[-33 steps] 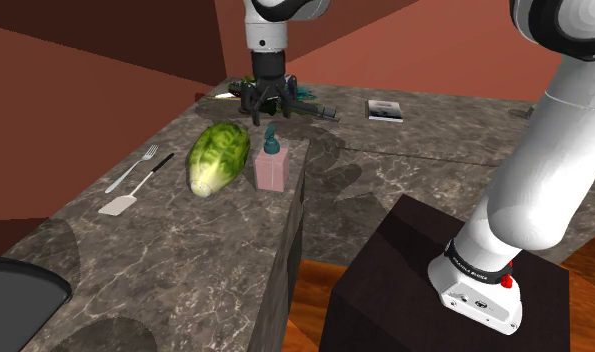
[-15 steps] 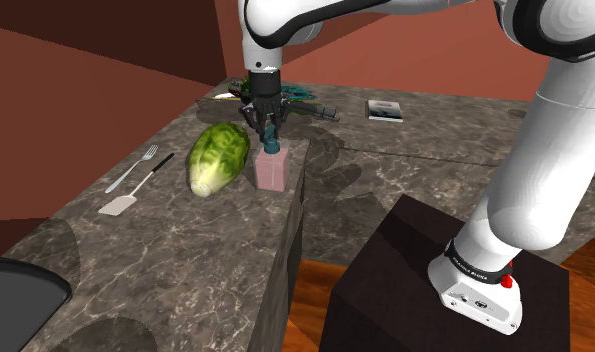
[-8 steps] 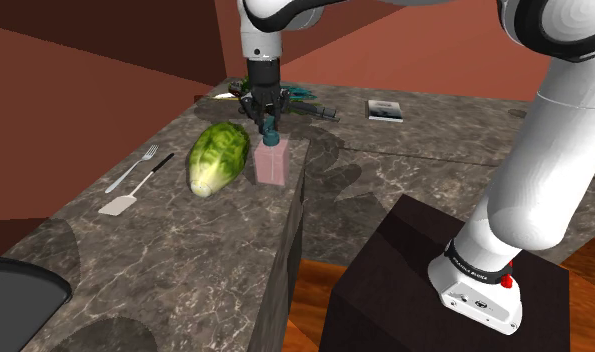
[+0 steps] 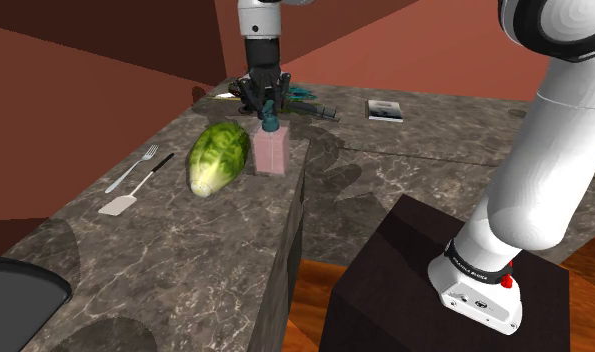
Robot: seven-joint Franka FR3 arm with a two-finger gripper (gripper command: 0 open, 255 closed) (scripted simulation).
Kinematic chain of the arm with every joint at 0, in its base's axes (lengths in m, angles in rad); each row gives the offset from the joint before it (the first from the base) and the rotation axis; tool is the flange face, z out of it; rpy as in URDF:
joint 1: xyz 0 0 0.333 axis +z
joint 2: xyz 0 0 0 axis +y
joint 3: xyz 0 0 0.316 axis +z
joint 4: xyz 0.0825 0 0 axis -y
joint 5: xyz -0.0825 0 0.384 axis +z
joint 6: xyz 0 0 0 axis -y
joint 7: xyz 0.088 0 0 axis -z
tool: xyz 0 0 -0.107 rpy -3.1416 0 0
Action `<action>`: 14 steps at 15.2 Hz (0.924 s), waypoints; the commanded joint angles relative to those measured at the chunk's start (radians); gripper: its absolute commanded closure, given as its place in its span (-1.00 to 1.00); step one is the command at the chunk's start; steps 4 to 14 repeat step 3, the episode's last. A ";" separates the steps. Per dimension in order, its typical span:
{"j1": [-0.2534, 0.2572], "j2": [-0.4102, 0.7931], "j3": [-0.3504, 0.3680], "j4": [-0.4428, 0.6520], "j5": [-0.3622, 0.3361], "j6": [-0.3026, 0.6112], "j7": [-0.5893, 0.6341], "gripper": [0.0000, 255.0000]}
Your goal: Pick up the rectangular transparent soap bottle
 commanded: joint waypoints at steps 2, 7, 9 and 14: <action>0.000 0.001 0.000 0.032 0.000 -0.031 0.004 1.00; 0.000 0.001 0.000 0.033 -0.001 -0.031 0.004 1.00; 0.000 0.001 0.000 0.033 -0.001 -0.031 0.004 1.00; 0.000 0.001 0.000 0.033 -0.001 -0.031 0.004 1.00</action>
